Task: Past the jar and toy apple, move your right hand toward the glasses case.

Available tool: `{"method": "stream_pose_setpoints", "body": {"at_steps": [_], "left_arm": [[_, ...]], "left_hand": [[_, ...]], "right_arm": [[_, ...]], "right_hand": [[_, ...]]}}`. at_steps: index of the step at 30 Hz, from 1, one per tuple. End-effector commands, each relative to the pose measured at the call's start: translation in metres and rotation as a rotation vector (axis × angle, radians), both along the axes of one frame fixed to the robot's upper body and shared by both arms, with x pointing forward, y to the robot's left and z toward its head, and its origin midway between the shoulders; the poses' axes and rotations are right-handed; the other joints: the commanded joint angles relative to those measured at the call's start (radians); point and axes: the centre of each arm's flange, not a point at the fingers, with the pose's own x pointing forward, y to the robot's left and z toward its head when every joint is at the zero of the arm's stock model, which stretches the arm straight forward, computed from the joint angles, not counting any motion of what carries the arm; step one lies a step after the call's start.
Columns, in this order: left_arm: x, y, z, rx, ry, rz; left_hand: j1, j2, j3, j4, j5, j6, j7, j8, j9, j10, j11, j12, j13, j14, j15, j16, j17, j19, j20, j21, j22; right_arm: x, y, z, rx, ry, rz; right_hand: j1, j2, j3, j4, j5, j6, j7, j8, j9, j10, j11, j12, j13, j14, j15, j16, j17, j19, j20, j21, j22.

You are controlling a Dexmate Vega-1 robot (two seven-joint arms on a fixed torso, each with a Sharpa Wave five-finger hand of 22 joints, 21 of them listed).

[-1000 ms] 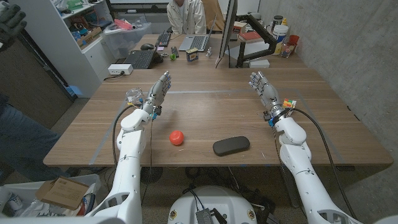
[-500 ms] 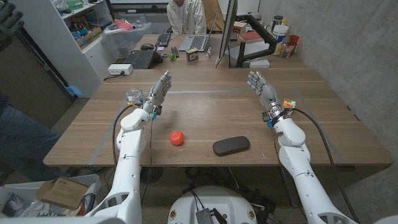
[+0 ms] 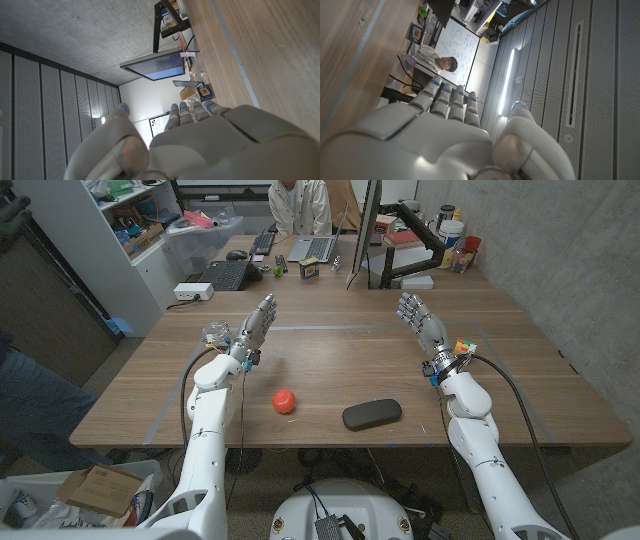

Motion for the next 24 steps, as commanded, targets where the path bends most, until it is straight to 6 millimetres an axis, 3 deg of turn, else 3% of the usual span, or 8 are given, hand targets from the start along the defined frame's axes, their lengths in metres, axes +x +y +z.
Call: {"method": "stream_pose_setpoints", "body": {"at_steps": [1, 18, 24], "left_arm": [[-0.002, 0.001, 0.001, 0.001, -0.005, 0.005], [-0.001, 0.002, 0.003, 0.009, -0.002, 0.007], [-0.001, 0.002, 0.005, 0.013, -0.006, 0.007]], "left_hand": [[0.005, 0.006, 0.000, -0.001, -0.001, 0.007, 0.005, 0.005, 0.003, -0.006, 0.000, 0.005, 0.002, -0.007, -0.002, 0.004, 0.005, -0.004, 0.007, 0.006, 0.004], [0.006, 0.008, -0.002, -0.002, -0.005, 0.010, 0.009, 0.004, 0.004, -0.008, 0.002, 0.005, 0.002, -0.006, 0.000, 0.005, 0.005, -0.006, 0.011, 0.007, 0.004], [0.006, 0.008, -0.003, -0.002, -0.006, 0.011, 0.010, 0.004, 0.004, -0.007, 0.002, 0.006, 0.002, -0.006, 0.000, 0.005, 0.005, -0.007, 0.010, 0.008, 0.004]], "right_arm": [[-0.008, 0.002, -0.002, 0.003, -0.027, 0.002], [-0.017, 0.008, 0.000, -0.020, -0.082, 0.012], [-0.023, 0.014, 0.001, -0.021, -0.115, 0.034]], "right_hand": [[0.011, 0.000, 0.001, -0.007, 0.007, 0.012, -0.018, 0.003, 0.005, 0.006, -0.021, 0.006, 0.001, 0.019, 0.010, 0.006, 0.002, 0.006, 0.011, 0.006, 0.004], [0.018, 0.006, 0.004, -0.013, 0.009, 0.034, -0.033, 0.007, 0.005, 0.016, -0.045, 0.006, 0.001, 0.031, 0.018, 0.002, 0.003, 0.010, 0.016, 0.004, 0.005], [0.022, 0.029, 0.014, -0.010, 0.010, 0.048, -0.039, 0.010, 0.006, 0.029, -0.051, 0.009, 0.001, 0.039, 0.009, 0.003, 0.004, 0.013, 0.014, 0.005, 0.005]]}}
